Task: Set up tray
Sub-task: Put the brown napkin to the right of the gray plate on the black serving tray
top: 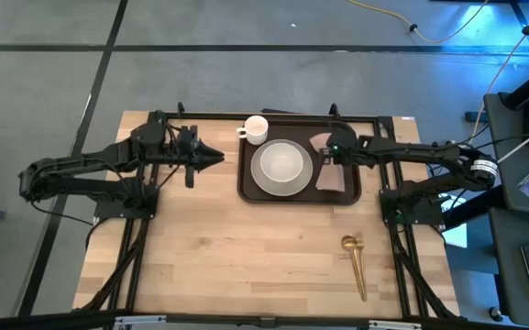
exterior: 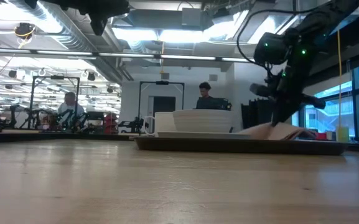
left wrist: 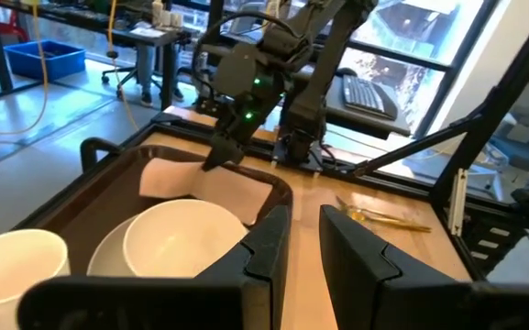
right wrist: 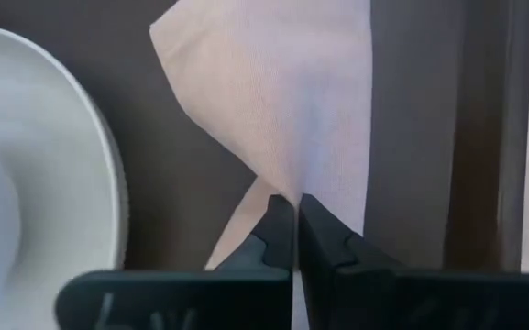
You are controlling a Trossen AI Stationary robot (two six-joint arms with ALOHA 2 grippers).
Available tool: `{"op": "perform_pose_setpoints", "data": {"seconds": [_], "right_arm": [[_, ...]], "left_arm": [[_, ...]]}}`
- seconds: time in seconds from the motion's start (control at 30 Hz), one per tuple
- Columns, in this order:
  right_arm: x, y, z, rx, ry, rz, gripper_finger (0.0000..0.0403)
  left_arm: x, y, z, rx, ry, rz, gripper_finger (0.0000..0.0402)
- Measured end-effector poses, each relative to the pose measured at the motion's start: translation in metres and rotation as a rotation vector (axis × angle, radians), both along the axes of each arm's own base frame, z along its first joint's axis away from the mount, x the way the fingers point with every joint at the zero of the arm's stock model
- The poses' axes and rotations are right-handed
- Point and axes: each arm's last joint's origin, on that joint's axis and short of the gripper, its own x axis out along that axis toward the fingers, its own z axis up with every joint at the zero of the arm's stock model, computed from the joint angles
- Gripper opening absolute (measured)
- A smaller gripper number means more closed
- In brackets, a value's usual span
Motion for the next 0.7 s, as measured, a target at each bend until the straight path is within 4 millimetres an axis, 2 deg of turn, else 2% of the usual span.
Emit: {"op": "perform_pose_setpoints", "data": {"seconds": [0.43,0.7], "right_arm": [[0.01,-0.005,-0.026,0.008,0.076,0.063,0.0011],[0.012,-0.006,-0.029,0.011,0.075,0.064,0.0012]], "left_arm": [[-0.002,0.005,-0.002,-0.006,0.018,0.033,0.0058],[-0.002,0.005,-0.002,-0.015,0.019,0.034,0.0058]]}}
